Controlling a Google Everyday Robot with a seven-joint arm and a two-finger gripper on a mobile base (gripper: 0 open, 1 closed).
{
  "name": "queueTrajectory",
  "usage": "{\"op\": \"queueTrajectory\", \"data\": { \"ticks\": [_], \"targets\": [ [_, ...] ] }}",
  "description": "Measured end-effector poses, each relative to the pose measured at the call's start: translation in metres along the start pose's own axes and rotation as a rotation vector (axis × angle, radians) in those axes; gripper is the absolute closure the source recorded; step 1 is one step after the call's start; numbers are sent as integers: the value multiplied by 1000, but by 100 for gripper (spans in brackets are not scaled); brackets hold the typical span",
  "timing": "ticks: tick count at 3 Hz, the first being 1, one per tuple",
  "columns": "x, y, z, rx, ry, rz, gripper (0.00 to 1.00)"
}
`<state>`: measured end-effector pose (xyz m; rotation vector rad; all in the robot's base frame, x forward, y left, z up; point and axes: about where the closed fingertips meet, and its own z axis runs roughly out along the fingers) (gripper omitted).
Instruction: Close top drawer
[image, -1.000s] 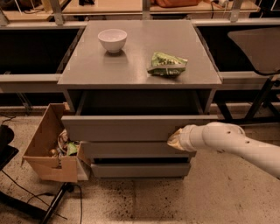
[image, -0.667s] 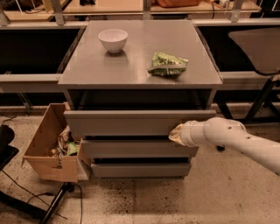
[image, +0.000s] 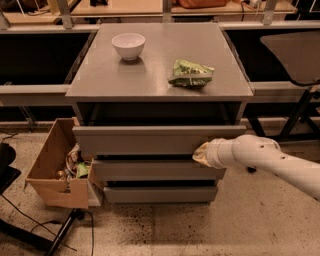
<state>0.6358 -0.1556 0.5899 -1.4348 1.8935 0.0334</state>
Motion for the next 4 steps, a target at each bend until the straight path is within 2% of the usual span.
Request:
{"op": "queueTrajectory", "data": {
  "ticks": [3, 4],
  "targets": [
    [0, 0, 0, 0, 0, 0, 13],
    [0, 0, 0, 0, 0, 0, 0]
  ]
}}
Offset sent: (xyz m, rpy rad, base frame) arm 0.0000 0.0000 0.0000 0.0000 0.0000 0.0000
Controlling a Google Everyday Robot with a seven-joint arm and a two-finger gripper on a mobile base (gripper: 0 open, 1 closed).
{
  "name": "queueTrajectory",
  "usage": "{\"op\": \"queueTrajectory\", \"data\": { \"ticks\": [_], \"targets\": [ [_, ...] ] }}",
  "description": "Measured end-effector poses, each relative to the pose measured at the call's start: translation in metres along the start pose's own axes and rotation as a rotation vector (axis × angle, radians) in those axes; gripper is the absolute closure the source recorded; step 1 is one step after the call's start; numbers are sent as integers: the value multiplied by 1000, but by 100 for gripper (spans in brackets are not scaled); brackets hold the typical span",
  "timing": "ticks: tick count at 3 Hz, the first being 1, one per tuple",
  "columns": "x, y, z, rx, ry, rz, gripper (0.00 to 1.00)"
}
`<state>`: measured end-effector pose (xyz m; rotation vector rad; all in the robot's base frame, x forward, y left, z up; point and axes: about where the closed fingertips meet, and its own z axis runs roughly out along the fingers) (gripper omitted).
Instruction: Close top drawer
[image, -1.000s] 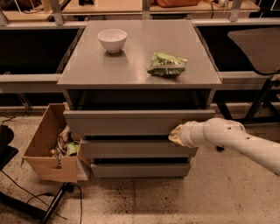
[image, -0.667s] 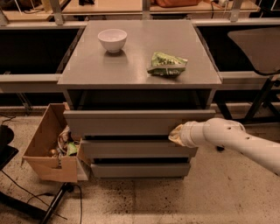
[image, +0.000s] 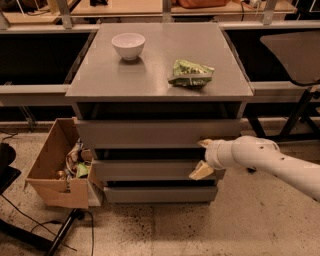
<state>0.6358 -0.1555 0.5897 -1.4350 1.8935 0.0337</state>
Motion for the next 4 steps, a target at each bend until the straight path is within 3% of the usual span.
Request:
{"op": "queueTrajectory", "data": {
  "ticks": [1, 2, 3, 4],
  "targets": [
    [0, 0, 0, 0, 0, 0, 1],
    [0, 0, 0, 0, 0, 0, 24],
    [-13, 7, -16, 19, 57, -68, 47],
    [-54, 26, -62, -4, 203, -245, 78]
  ]
}}
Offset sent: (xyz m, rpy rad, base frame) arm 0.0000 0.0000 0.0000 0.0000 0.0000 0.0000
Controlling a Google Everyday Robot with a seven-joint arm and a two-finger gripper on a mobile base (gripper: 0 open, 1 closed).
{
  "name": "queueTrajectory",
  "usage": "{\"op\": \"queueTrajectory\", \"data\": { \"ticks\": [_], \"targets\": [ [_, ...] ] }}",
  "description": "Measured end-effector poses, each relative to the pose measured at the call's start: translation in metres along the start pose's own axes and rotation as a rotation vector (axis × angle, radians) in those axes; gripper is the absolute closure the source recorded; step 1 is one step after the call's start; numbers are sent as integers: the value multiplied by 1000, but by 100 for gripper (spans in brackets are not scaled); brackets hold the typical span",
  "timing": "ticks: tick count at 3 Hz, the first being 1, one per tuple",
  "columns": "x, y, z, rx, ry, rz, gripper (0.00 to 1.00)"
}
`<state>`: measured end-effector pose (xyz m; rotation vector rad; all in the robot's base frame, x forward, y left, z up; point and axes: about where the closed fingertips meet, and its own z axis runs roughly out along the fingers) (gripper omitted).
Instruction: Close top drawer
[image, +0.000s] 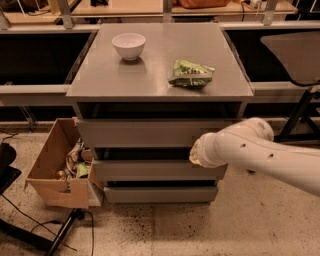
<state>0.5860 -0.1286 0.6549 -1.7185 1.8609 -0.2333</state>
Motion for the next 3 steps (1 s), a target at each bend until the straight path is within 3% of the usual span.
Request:
{"op": "queueTrajectory", "data": {
  "ticks": [1, 2, 3],
  "targets": [
    [-43, -38, -86, 31, 58, -93, 99],
    [-54, -65, -195, 95, 120, -38, 100],
    [-17, -57, -279, 112, 224, 108, 100]
  ]
}}
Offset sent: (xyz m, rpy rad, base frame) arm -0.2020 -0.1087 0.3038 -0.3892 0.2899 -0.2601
